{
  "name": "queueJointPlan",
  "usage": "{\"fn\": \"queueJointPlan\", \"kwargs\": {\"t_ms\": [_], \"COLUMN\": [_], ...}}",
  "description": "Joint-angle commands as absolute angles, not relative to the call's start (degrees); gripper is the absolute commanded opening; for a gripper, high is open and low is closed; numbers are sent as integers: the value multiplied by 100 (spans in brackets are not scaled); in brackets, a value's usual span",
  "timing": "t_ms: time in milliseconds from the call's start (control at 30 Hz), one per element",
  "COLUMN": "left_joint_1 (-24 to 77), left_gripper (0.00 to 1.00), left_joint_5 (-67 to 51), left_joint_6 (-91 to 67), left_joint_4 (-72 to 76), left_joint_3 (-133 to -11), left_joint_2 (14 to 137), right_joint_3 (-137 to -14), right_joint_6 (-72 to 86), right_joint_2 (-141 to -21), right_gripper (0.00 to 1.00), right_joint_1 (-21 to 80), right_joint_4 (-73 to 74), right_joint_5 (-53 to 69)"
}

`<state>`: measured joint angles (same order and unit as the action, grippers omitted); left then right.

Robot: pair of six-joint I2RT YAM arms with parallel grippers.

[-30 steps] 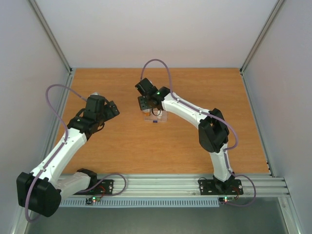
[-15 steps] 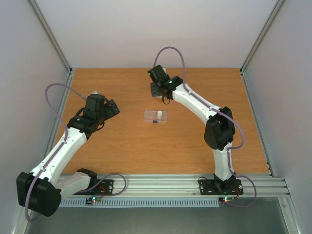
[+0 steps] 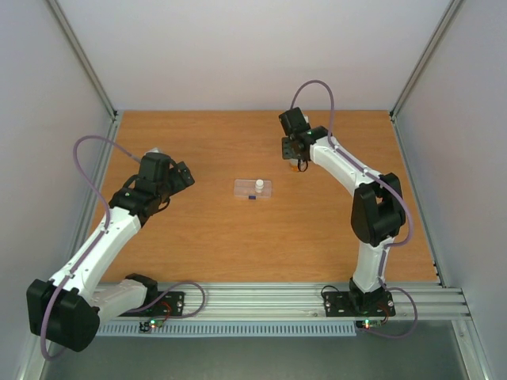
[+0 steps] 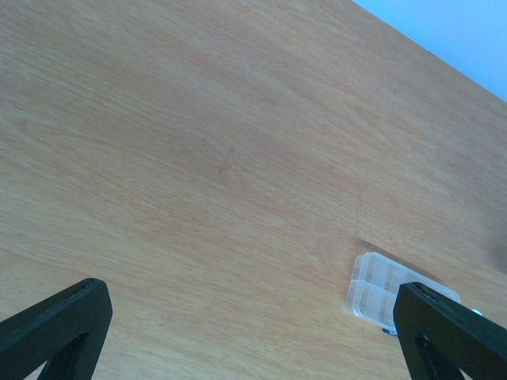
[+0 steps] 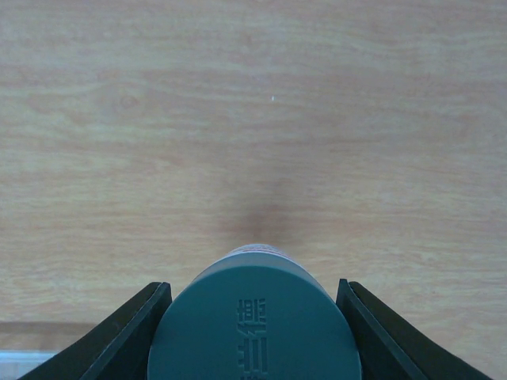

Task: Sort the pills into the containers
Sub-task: Place the pill bottle at the center of the board.

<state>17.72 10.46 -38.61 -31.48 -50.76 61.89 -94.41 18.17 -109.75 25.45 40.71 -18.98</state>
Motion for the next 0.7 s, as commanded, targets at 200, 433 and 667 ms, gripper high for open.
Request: {"fn": "queueJointPlan", "kwargs": {"t_ms": [200,433,667], "left_joint_1": [1784,1781,1784], "left_gripper": [99,99,99], "left_joint_5": [1045,1055,1046], "left_joint_6": [-3937,-3972,-3981], "left_joint_4": [-3040,-3063,-3069], "left_joint_3": [-4989,-4968,-4940], "left_joint_2": [6026,5991,5968], "right_joint_3": [-8781,-8392,-8198], "right_joint_6": [1825,1898,1925], "right_joint_2": [-10741,-10682,-10627], "right_gripper": [37,39,45], "right_joint_1": [2449,2378,2347], "right_joint_4": [3661,3445,3384], "right_joint_5": [-1580,-1458,-1468]}}
